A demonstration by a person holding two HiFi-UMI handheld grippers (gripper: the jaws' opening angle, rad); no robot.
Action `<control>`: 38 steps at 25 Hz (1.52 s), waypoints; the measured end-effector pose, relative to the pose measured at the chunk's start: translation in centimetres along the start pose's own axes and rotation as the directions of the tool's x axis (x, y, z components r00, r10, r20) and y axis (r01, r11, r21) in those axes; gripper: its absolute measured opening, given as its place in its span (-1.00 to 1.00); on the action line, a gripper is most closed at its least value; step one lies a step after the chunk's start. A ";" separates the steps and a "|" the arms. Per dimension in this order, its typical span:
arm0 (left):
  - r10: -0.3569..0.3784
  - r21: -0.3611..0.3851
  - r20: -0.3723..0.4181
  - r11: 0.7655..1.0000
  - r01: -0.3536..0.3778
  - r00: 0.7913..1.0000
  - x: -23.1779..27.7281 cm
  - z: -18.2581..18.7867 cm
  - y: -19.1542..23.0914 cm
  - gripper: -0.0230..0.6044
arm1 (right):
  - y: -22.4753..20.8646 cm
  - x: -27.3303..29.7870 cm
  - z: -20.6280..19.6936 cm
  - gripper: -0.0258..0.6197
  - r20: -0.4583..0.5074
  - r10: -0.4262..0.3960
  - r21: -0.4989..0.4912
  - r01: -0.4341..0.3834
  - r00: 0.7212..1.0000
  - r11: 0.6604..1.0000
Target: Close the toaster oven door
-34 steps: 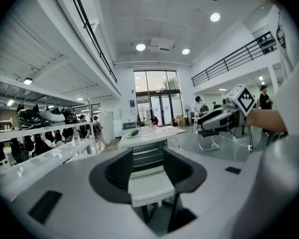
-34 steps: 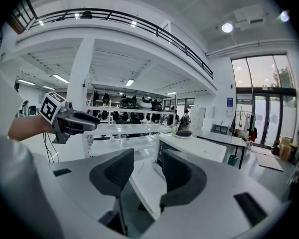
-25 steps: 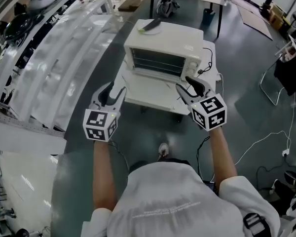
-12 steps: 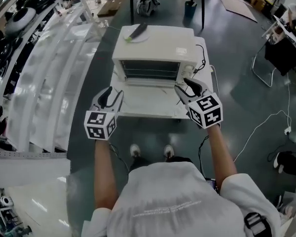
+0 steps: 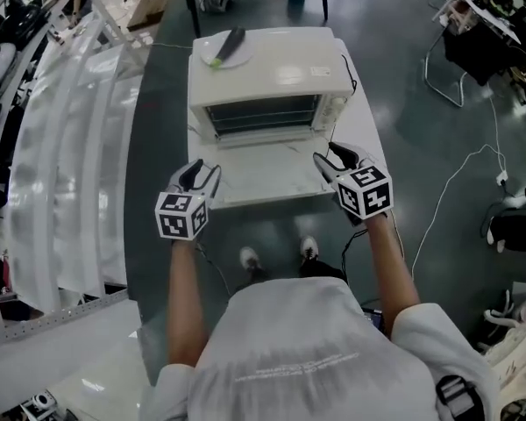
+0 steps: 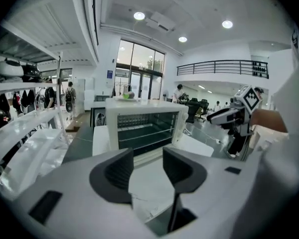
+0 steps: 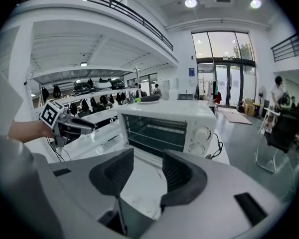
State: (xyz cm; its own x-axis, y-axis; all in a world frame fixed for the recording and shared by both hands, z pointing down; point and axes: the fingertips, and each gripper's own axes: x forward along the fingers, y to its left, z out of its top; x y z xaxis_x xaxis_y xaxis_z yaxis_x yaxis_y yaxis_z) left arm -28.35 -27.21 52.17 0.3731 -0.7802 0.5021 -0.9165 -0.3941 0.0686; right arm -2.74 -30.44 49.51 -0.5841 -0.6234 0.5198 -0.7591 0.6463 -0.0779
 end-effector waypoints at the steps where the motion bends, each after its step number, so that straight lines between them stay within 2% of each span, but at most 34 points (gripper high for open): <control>1: -0.014 -0.009 -0.014 1.000 0.014 1.000 0.3 -0.8 0.2 -0.32 | 0.2 0.3 -0.7 -0.37 -0.014 -0.006 0.008 0.006 1.000 1.000; 9: -0.072 -0.104 -0.134 0.993 0.059 0.988 1.6 -8.2 0.2 -0.32 | 0.4 1.4 -8.0 -0.31 -0.127 -0.034 0.079 0.044 0.991 0.996; 14: -0.119 -0.162 -0.173 0.983 0.091 0.978 1.6 -12.5 -1.1 -0.28 | 0.2 1.8 -12.2 -0.25 -0.191 -0.033 0.136 0.060 0.981 0.989; 19: -0.133 -0.237 -0.229 0.968 0.077 0.964 1.4 -17.0 -1.7 -0.26 | 0.3 2.3 -15.9 -0.22 -0.259 -0.025 0.163 0.070 0.966 0.984; 25: -0.148 -0.264 -0.300 0.962 0.067 0.942 2.5 -20.6 -2.8 -0.26 | 0.7 2.8 -19.8 -0.20 -0.325 -0.014 0.205 0.085 0.946 0.975; 33: -0.129 -0.301 -0.271 0.953 0.043 0.954 4.8 -22.1 -3.1 -0.26 | 0.8 4.7 -22.6 -0.20 -0.352 0.020 0.240 0.070 0.936 0.968; 38: -0.117 -0.356 -0.222 0.934 0.032 0.968 5.8 -21.9 -3.0 -0.26 | 0.4 5.9 -23.0 -0.20 -0.322 0.037 0.308 0.067 0.946 0.949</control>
State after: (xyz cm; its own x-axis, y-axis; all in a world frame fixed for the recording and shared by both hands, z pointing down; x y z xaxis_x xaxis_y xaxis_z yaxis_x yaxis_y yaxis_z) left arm -26.63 -19.91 73.80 0.4366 -0.6015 0.6690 -0.8956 -0.2201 0.3865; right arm 0.16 -23.73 72.14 -0.4885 -0.4238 0.7627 -0.8481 0.4362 -0.3008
